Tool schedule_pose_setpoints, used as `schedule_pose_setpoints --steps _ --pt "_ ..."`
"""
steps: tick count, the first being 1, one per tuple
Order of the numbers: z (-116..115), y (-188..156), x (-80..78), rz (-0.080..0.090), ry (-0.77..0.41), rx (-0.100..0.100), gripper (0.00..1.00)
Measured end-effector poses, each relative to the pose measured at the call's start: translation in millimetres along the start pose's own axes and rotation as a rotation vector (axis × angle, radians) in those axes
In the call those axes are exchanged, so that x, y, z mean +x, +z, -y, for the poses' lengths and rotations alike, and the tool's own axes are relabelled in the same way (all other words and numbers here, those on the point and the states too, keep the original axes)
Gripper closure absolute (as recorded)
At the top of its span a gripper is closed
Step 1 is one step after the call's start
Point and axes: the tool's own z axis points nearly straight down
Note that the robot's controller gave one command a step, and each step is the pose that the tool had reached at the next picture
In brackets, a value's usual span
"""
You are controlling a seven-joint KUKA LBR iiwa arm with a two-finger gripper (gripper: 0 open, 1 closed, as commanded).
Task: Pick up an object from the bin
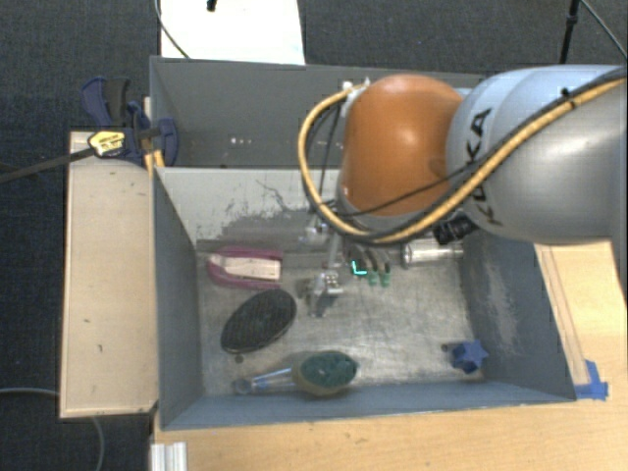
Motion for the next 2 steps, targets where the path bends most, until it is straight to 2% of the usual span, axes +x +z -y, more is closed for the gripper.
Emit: schedule_pose_setpoints --steps 1,2 --pt "-34.0 115.8 -36.5 0.016 -0.159 -0.002 0.0" --pt "-65.8 116.4 -43.3 0.004 -0.272 0.001 0.0"
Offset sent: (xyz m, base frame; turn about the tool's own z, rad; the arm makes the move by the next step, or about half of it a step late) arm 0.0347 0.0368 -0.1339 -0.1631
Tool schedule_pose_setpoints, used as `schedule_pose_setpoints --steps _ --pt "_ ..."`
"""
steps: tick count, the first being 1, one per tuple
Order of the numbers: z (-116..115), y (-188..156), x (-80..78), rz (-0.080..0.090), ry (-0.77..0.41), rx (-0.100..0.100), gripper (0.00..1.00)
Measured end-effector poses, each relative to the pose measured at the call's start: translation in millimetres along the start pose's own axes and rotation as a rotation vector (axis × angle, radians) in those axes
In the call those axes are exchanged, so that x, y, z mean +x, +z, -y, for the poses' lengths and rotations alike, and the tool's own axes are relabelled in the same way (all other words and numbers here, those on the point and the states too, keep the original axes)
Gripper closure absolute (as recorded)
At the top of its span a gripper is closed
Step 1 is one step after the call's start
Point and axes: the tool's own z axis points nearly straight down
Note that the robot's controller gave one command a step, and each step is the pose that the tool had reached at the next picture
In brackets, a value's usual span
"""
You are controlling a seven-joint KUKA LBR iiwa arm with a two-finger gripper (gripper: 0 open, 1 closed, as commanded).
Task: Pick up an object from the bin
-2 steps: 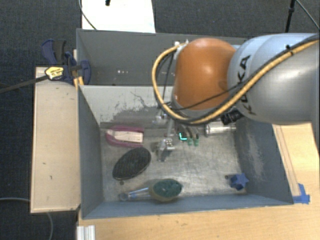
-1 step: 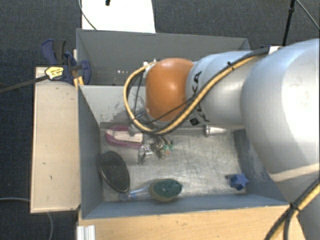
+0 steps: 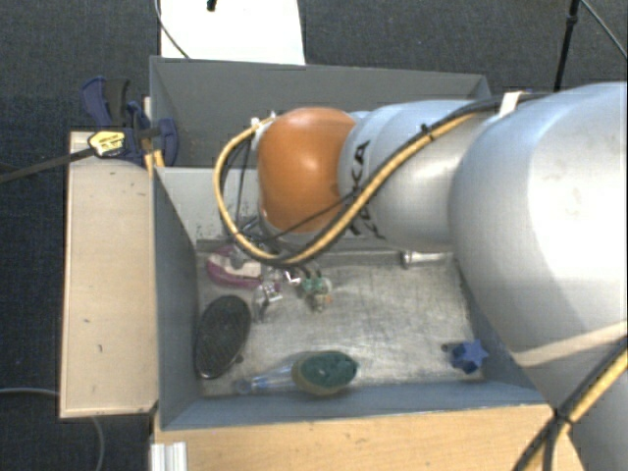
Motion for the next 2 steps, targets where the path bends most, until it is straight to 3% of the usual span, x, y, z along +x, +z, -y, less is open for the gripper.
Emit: schedule_pose_setpoints --steps 1,2 --pt "-33.4 1.6 31.4 0.024 -0.096 0.008 0.0" --pt "-35.6 -0.6 29.1 0.032 -0.089 0.001 1.0"
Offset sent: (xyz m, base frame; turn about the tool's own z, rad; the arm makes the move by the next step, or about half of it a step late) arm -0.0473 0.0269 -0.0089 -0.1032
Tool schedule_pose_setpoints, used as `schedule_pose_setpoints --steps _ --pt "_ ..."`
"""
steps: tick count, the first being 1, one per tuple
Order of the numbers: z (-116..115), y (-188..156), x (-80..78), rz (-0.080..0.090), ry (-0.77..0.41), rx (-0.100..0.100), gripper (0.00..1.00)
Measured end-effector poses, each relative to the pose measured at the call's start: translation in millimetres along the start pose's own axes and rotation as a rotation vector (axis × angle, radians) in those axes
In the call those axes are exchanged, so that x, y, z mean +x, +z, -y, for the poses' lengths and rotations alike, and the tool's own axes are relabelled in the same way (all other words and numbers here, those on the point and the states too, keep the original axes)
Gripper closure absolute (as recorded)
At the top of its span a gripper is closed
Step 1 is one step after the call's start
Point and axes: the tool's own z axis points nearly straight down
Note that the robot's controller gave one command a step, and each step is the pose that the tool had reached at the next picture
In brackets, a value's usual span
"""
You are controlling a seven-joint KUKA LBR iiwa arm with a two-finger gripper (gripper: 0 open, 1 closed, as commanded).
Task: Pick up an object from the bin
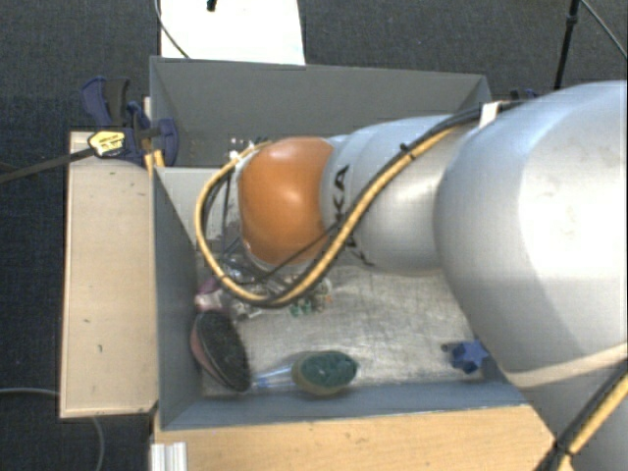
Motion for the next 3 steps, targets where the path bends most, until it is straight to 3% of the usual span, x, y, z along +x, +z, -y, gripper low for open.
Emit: schedule_pose_setpoints --steps 1,2,3 --pt "13.5 -39.4 -37.7 -0.021 0.16 -0.001 1.0" --pt "-13.2 -90.0 26.4 -0.027 -0.111 -0.005 1.0" --pt "-12.5 -88.8 26.6 -0.029 -0.108 -0.005 0.0"
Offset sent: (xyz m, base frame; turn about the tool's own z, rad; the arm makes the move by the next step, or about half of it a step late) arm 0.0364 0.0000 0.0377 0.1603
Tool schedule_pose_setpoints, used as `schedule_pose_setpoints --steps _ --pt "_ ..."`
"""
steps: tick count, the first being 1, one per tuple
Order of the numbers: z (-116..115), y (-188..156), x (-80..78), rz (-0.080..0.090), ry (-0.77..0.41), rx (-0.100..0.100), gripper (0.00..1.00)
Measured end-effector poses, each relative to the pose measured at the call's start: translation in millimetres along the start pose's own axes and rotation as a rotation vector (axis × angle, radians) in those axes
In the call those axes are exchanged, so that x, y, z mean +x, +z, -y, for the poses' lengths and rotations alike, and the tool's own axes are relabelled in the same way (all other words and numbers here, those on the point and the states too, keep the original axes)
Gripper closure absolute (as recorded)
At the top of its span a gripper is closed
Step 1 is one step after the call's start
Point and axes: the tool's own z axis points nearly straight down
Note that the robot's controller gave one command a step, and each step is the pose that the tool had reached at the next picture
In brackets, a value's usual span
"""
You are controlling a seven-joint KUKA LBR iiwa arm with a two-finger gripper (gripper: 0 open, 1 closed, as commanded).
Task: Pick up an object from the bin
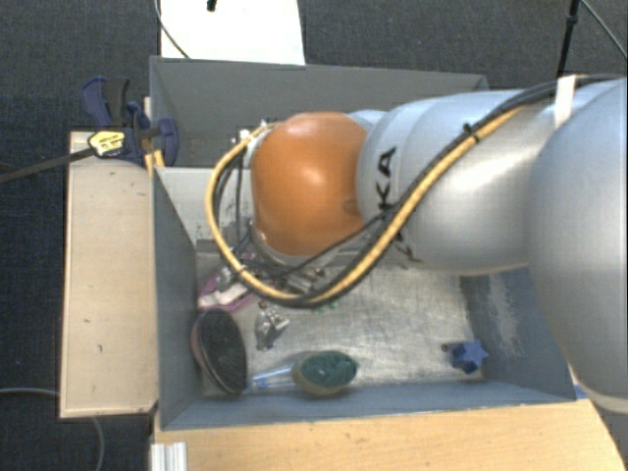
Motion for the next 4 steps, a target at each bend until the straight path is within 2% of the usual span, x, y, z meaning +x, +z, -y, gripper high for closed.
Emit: schedule_pose_setpoints --steps 1,2,3,4 --pt "20.9 94.6 -46.7 0.007 -0.099 0.0 0.0" --pt "21.5 23.7 -65.9 0.009 -0.259 0.002 0.0" --pt "29.1 104.1 -67.3 -0.005 -0.264 -0.002 0.0" --pt "29.2 99.4 -69.4 0.001 -0.26 -0.001 1.0"
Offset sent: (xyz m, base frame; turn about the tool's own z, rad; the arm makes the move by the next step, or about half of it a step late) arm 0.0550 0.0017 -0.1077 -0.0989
